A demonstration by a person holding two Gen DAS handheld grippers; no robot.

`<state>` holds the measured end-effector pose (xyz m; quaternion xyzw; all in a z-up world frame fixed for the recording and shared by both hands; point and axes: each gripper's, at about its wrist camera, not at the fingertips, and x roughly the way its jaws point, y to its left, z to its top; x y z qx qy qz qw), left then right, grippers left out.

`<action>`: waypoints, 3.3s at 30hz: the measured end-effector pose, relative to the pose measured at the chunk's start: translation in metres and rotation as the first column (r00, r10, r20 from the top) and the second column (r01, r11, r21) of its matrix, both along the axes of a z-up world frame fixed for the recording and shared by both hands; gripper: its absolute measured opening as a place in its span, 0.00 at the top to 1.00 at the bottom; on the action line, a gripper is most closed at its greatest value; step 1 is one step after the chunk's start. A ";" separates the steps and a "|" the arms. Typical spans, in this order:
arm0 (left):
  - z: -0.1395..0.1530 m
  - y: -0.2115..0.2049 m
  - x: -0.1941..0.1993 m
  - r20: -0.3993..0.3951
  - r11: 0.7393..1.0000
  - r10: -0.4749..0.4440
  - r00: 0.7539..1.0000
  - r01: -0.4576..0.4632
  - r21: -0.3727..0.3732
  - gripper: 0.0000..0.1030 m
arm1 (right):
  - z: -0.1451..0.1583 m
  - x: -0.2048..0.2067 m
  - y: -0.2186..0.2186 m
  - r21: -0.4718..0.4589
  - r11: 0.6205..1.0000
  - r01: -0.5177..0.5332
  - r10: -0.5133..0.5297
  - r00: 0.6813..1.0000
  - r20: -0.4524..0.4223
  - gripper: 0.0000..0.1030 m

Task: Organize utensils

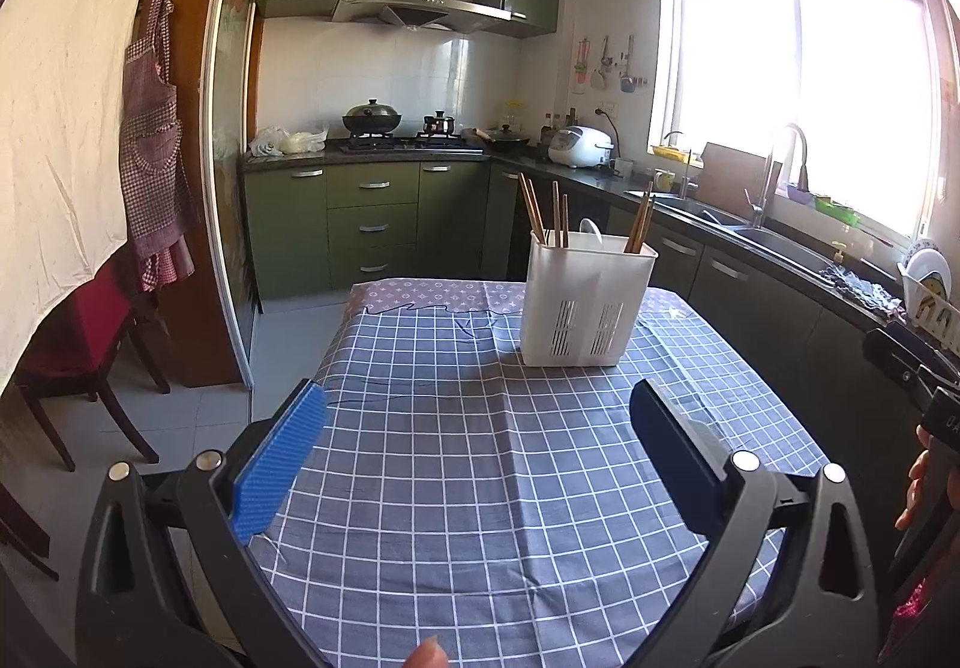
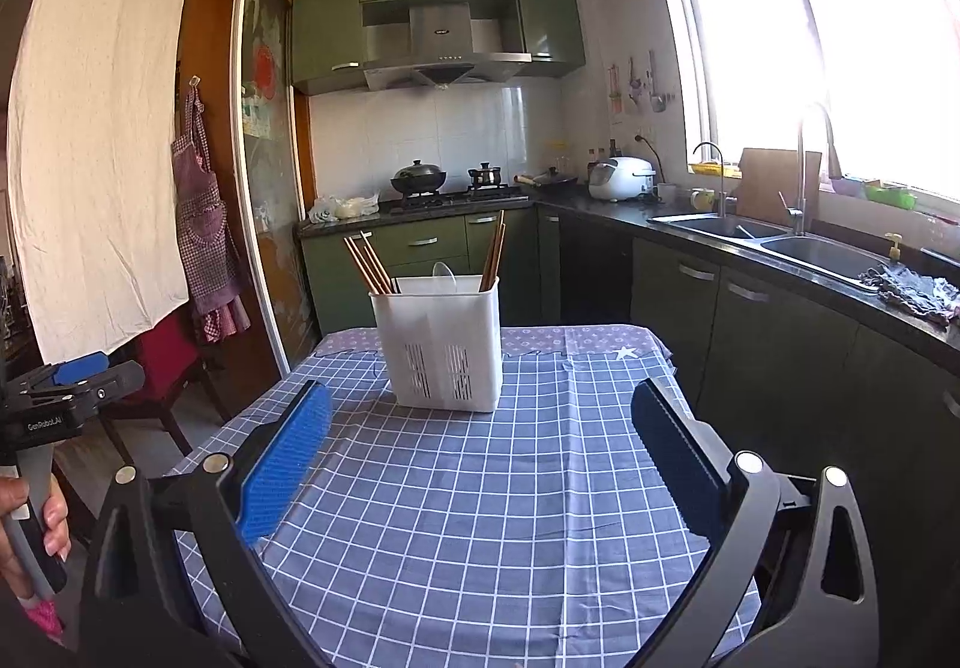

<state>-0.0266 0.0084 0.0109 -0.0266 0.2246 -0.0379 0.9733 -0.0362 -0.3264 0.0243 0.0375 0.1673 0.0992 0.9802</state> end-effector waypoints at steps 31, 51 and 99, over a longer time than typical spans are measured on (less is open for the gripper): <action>0.001 -0.011 -0.007 0.003 0.999 -0.015 1.000 0.015 0.045 0.06 | -0.003 0.003 0.006 -0.021 1.000 -0.022 0.021 1.000 -0.019 0.04; -0.001 -0.015 -0.005 -0.012 0.998 -0.007 1.000 0.008 0.063 0.06 | -0.010 0.006 0.004 -0.026 0.999 -0.028 0.027 0.999 -0.031 0.04; -0.007 -0.019 0.002 -0.011 0.996 -0.020 1.000 0.021 0.087 0.06 | -0.021 0.016 0.008 -0.036 0.998 -0.048 0.046 0.997 -0.057 0.04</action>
